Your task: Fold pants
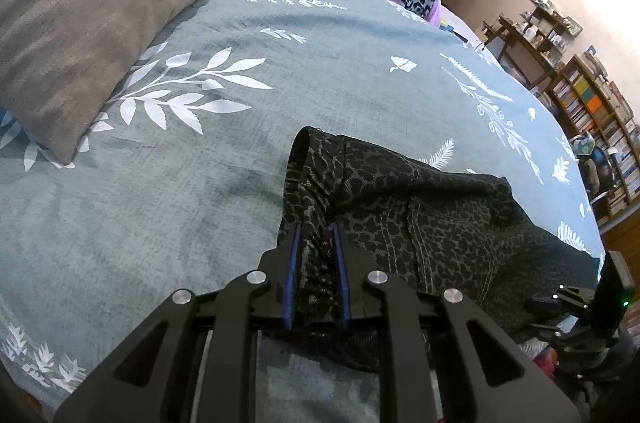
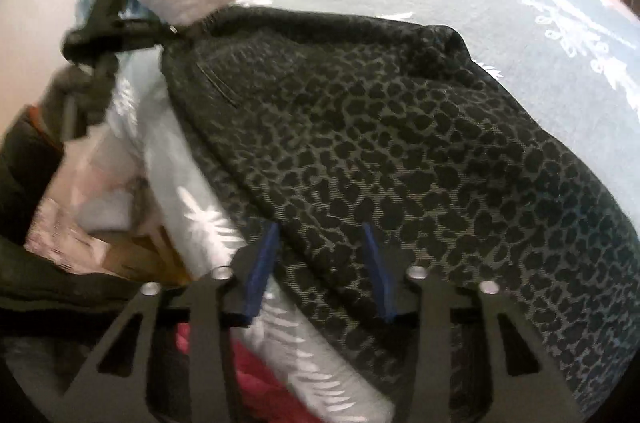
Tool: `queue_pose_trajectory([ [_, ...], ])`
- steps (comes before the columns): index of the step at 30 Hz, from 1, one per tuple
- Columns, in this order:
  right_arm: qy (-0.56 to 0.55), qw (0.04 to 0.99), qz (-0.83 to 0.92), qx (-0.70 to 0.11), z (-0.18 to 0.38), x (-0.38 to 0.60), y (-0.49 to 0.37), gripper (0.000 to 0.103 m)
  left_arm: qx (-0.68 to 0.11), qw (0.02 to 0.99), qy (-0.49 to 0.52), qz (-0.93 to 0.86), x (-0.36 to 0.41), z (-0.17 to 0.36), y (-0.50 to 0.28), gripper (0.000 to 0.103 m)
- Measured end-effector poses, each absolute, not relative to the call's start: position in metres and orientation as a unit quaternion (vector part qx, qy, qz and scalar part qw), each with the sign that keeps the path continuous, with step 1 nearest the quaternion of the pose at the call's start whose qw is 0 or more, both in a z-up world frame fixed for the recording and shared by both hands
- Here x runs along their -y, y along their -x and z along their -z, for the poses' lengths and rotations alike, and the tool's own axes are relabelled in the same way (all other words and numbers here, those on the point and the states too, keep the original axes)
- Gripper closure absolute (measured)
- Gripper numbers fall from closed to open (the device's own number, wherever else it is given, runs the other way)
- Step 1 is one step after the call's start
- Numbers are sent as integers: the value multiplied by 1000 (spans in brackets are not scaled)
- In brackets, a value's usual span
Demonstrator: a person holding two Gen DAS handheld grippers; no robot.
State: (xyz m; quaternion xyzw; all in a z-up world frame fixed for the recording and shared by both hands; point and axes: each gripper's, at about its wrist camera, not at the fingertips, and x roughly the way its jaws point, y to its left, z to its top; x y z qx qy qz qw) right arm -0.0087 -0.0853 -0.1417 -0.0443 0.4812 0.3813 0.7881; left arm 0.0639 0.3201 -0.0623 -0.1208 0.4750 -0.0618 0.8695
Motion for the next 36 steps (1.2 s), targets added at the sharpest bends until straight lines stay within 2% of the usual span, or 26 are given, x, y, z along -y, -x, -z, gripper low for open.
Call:
queue_pose_trajectory([
  [1,48,791,-378,-478,142,84,8,71,-475,870,121,60,-320,62,-64,88],
  [3,43,791,-370,-485,143,83,5,93,-477,869,120,56,-320,62,-64,89],
  [5,28,789,-374,-486,137,86,4,98,-476,870,120,54,-321,61,-62,90],
  [9,4,778,-412,-474,114,94,18,98,-463,873,138,61,-333,55,-51,90],
  [16,-28,763,-385,-519,154,95,10,93,-476,867,143,39,-343,72,-39,90],
  [19,-41,770,-390,-504,143,100,12,80,-475,875,97,15,-329,62,-40,89],
  [20,-42,776,-387,-496,138,105,14,71,-472,879,74,7,-323,57,-39,89],
  [21,-49,784,-384,-485,133,112,15,65,-464,885,41,-2,-313,49,-39,89],
  [23,-69,793,-376,-475,128,126,16,65,-453,891,5,-11,-302,38,-37,89],
  [30,-147,835,-283,-449,128,199,9,65,-421,907,-19,8,-251,5,-39,89],
  [32,-157,848,-247,-441,128,218,6,65,-415,909,-36,28,-223,1,-44,85],
  [34,-160,858,-224,-434,129,230,4,65,-414,908,-34,58,-198,2,-50,74],
  [36,-155,868,-196,-430,132,246,2,65,-419,902,-37,94,-164,11,-58,74],
])
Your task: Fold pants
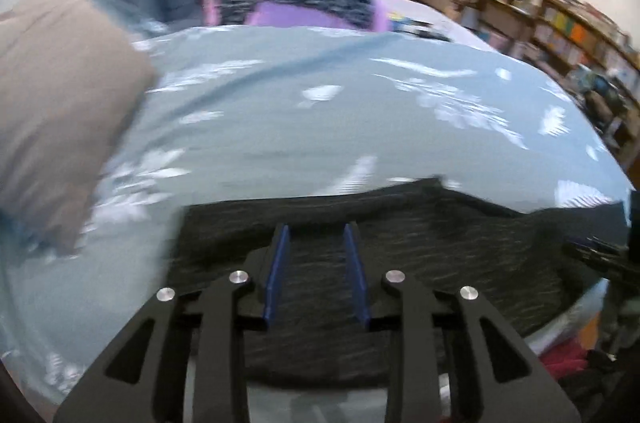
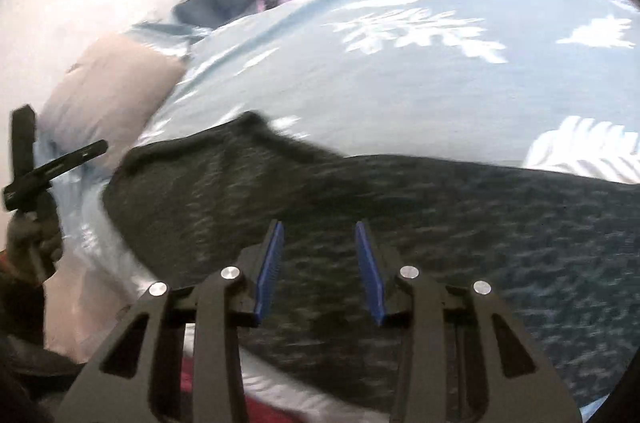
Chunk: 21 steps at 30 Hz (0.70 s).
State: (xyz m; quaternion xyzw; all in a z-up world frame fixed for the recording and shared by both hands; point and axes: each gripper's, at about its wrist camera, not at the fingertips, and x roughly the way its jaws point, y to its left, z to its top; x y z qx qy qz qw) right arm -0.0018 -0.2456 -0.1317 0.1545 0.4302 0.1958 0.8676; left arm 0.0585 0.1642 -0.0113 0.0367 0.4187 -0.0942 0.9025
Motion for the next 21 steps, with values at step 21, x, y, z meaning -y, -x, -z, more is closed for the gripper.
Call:
queue_pose_trajectory([
  [21,-161,888,-129,-410,157,305,30,65,-492,859,-42,134,-1,137,-136,74],
])
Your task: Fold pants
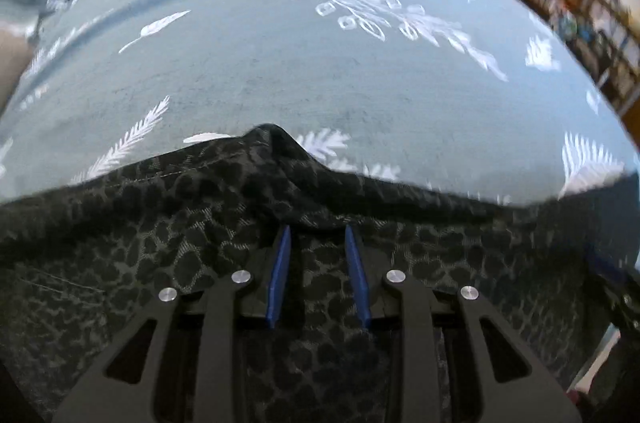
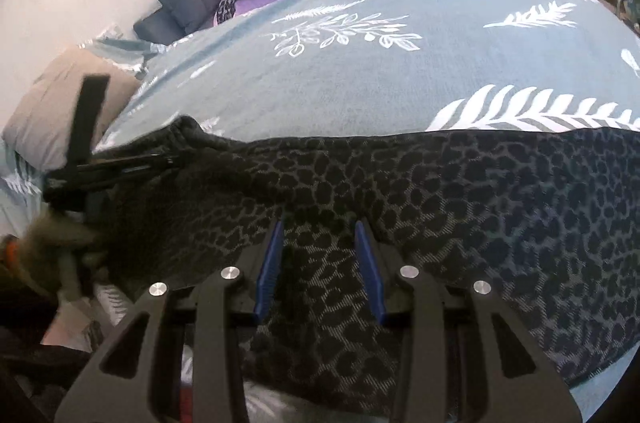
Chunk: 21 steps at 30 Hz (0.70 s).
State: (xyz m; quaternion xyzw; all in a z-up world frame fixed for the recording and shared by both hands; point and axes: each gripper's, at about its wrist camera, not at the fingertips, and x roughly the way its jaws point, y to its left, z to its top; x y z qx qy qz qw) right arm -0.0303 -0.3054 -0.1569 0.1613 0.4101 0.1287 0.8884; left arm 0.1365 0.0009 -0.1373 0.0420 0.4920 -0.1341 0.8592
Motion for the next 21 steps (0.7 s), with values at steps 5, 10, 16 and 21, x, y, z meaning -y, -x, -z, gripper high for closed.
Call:
queue_pose_trajectory([
  [5,-193,901,-62,-384,144,353,45,65,-484,865,-61,120,7,132,-132,74],
  [10,-210,899,42,-383,160,423,58,65,-498,860,-18,105,-1,126,-132,73],
  [16,-236,896,116,-357,153,481,81,66,-482,868,-28,119,13,109,-118,52],
  [21,-266,882,186,-343,157,537,106,65,-456,877,-54,141,41,94,-102,44],
])
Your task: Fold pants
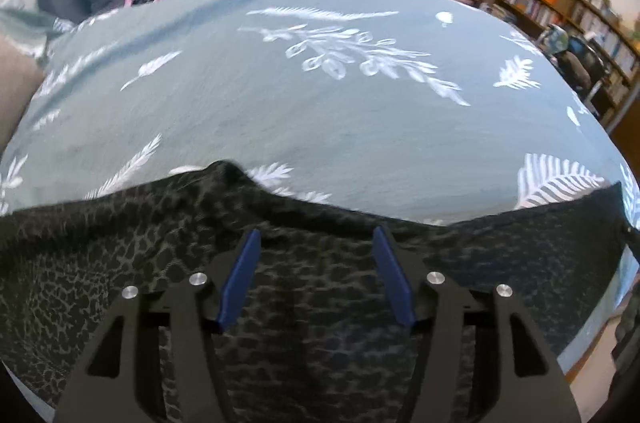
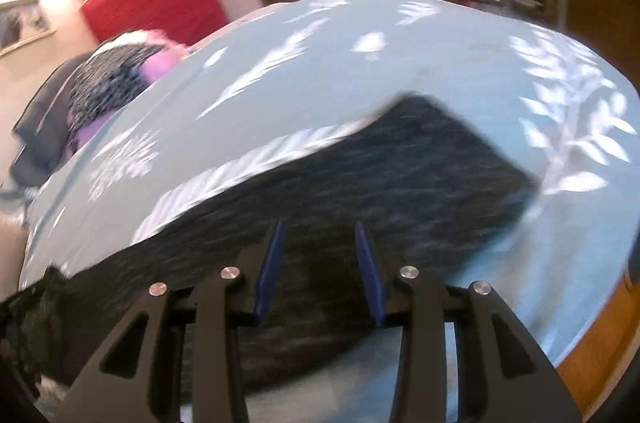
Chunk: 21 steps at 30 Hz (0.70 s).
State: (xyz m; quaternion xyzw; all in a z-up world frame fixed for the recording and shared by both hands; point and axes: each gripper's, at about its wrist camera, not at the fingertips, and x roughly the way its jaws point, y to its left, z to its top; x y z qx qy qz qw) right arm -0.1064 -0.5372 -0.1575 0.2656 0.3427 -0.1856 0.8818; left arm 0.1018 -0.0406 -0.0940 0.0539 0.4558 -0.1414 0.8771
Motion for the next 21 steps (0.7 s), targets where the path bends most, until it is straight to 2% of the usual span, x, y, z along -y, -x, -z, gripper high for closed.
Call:
queue_pose_trajectory([
  [6,-291,880,212,-311,149,576,137,65,-449,875,-66,170,70,86,-88,44],
  [11,-293,874,195,-334,168,579,129,65,-453,864,-93,198,99,93,-78,44],
  [13,-300,872,204,-329,180,587,126,70,-458,859,-106,205,108,98,-74,44],
  [15,-310,871,207,-319,183,598,128,82,-465,853,-116,205,113,105,-73,44],
  [17,-325,866,213,-315,183,607,132,87,-476,848,-114,204,116,113,-72,44],
  [19,-332,864,210,-314,180,610,136,86,-480,846,-114,204,117,115,-71,44],
  [21,-331,867,211,-308,174,609,144,74,-478,846,-116,205,118,116,-70,44],
])
